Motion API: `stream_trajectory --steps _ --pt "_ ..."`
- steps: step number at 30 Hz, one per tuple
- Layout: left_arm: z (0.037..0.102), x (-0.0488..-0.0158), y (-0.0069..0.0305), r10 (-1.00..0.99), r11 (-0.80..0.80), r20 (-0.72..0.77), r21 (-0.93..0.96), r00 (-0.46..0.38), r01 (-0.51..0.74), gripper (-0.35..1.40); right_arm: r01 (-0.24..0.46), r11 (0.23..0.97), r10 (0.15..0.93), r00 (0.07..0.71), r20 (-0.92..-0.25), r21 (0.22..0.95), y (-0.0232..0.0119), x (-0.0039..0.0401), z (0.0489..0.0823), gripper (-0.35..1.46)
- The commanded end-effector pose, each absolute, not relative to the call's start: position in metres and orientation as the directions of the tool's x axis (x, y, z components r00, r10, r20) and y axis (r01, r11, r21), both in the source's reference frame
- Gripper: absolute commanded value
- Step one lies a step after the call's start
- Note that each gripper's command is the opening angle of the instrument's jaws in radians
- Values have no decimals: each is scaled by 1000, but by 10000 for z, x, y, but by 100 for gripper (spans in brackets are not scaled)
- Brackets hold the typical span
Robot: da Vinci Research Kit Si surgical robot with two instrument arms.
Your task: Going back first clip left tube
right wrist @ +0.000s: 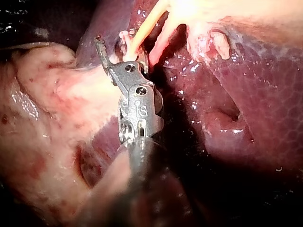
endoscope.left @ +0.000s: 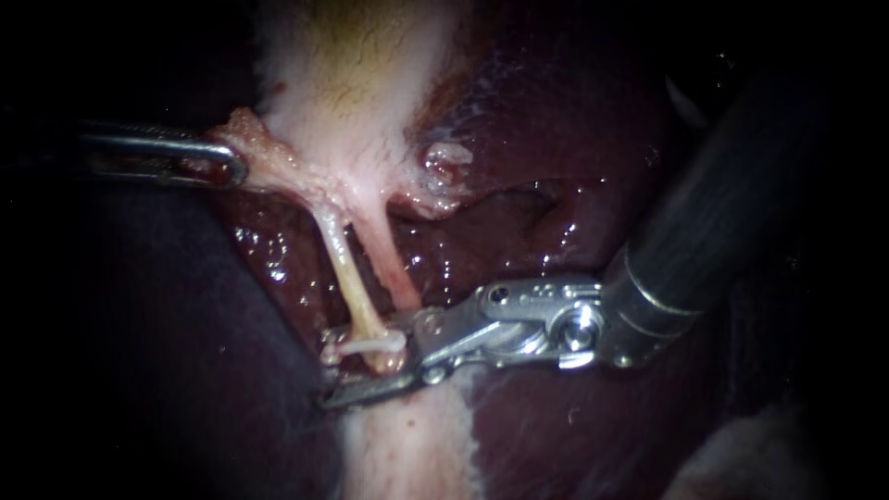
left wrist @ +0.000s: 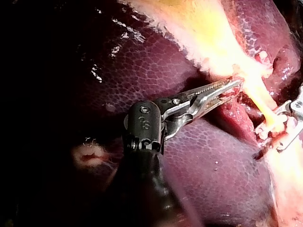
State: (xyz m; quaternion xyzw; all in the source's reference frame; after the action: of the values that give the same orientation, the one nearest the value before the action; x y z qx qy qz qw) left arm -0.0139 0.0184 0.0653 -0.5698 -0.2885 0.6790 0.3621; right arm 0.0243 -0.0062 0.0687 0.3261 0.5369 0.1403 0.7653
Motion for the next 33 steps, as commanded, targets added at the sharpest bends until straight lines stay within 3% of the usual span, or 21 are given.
stream_trajectory --steps 1,9,33 --pt "654 -139 183 820 -571 -565 -804 -89 -164 -35 114 765 557 376 -740 634 -61 244 688 48" --pt "654 -139 183 820 -571 -565 -804 -89 -164 -35 80 811 518 362 -775 580 -55 245 693 50" --pt "654 -139 183 820 -572 -565 -804 -89 -164 -35 131 877 397 346 -850 463 -47 234 696 50"
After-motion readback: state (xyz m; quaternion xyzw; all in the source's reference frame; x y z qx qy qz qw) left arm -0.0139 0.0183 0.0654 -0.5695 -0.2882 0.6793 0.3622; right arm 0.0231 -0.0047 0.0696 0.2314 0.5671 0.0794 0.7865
